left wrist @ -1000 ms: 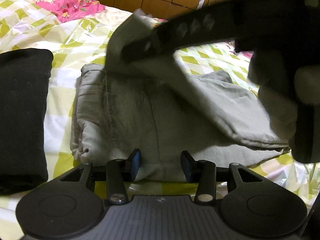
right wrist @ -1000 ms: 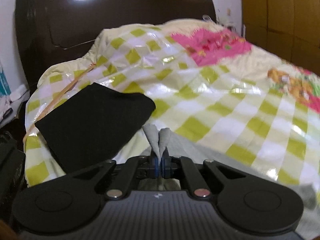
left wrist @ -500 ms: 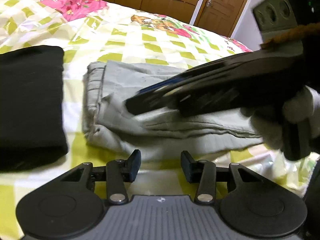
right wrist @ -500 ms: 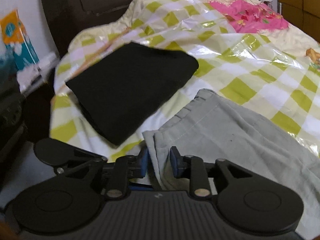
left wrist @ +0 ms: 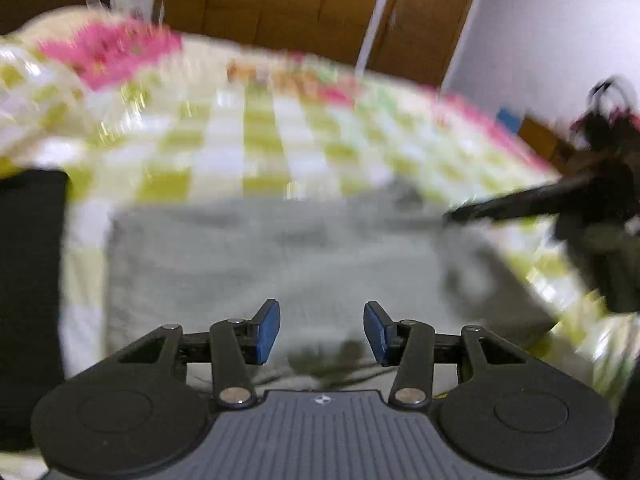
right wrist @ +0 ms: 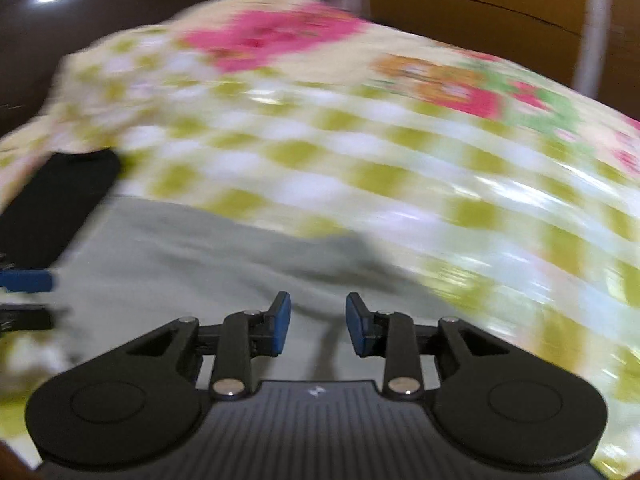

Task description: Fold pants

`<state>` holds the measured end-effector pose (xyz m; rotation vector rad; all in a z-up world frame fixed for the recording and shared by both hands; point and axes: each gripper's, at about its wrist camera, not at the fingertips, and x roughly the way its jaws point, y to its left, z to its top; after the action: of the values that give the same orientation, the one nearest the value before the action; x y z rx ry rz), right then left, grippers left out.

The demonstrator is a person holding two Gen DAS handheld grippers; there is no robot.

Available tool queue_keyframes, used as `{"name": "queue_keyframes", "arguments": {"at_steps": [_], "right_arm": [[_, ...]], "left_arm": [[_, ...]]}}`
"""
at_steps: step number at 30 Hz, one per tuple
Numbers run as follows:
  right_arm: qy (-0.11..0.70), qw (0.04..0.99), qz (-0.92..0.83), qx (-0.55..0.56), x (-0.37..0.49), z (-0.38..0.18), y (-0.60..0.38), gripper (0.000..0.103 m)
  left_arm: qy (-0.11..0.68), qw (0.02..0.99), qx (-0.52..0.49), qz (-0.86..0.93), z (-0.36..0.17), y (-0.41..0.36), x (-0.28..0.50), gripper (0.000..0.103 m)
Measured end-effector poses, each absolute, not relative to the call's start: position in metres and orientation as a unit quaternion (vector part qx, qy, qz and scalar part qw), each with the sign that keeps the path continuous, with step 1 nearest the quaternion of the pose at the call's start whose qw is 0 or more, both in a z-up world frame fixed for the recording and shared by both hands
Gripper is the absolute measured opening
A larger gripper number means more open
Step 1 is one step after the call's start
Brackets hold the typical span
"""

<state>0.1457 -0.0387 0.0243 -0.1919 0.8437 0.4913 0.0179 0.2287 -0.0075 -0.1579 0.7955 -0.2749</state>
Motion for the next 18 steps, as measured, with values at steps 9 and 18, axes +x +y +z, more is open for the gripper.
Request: {"name": "queue_keyframes", "arguments": {"at_steps": [9,18], "right_arm": [[0.474,0.862,0.174,0.046,0.143,-0.004,-0.132,0.035],[0.513,0.795,0.258,0.198,0.159,-0.024,-0.162,0.041]], "left_arm": [[0.41,0.902,-0.015,-0.133,-0.005,0.206,0.03,0.058],[0.412,0.896,0.01,-0.167,-0.005,0.164,0.051,0.058]]}}
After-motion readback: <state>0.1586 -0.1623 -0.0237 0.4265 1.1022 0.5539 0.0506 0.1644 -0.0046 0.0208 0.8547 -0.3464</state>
